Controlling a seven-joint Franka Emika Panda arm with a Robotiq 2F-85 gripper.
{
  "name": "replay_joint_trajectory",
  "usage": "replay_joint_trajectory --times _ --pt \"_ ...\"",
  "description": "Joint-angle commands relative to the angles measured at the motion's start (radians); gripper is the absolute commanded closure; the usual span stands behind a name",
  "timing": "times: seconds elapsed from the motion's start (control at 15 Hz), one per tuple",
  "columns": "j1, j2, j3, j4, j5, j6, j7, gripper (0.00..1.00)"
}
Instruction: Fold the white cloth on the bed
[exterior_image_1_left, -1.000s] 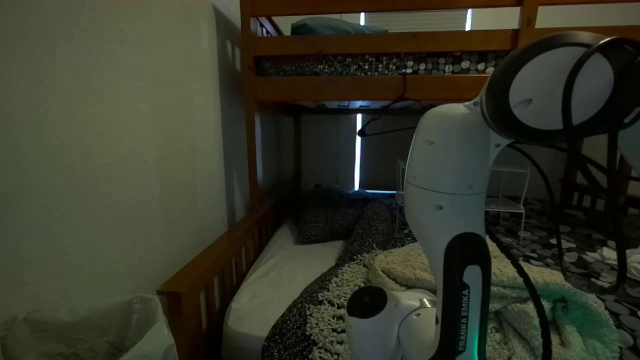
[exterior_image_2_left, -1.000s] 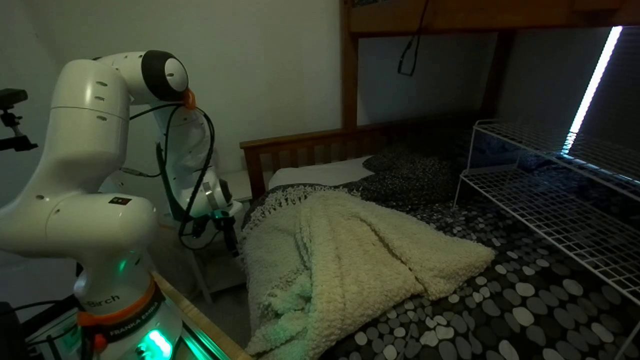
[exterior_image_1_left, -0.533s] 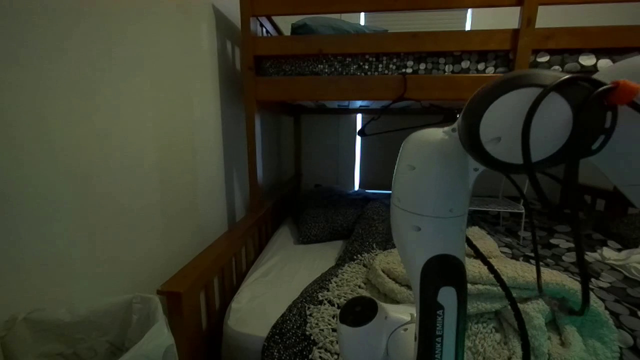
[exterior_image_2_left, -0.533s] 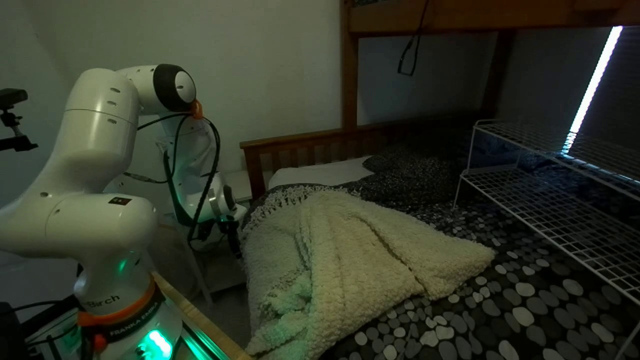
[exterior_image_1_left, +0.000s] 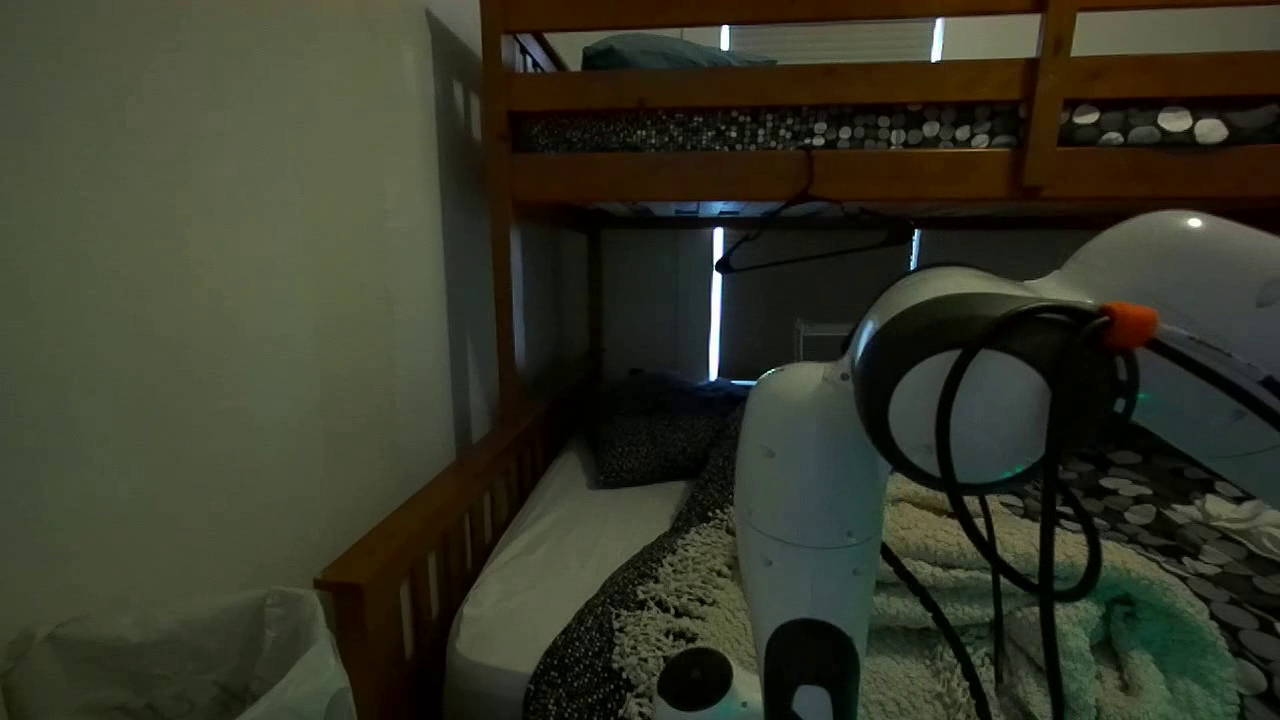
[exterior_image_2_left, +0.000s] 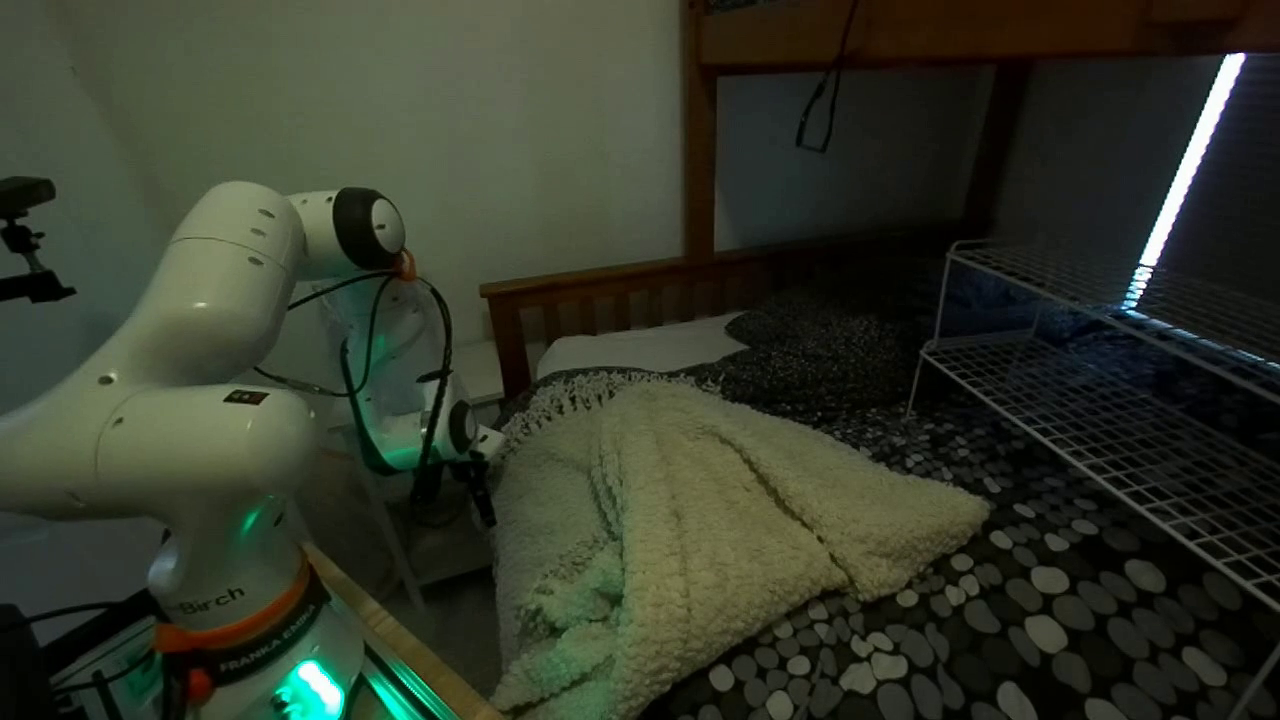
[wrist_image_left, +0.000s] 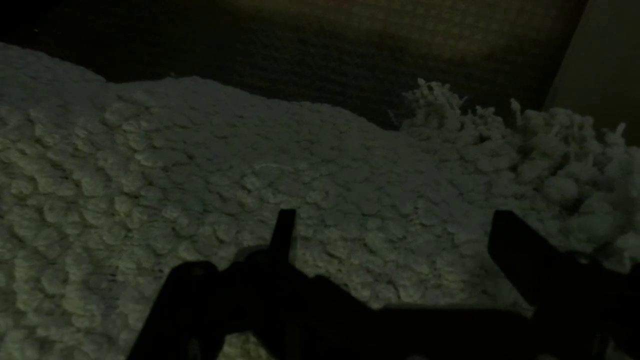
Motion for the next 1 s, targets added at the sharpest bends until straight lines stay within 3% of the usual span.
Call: replay_joint_trajectory --times 0.0,0.53,0.93 --pt "0.056 0.059 -0.038 0.059 0.129 0.032 -0.114 0.32" --pt "0.061 0.078 -0.026 0.092 0.305 0.023 -0.264 0.96" --pt "0.065 0.057 -0.020 0.071 0.380 0.004 -0.302 0.99"
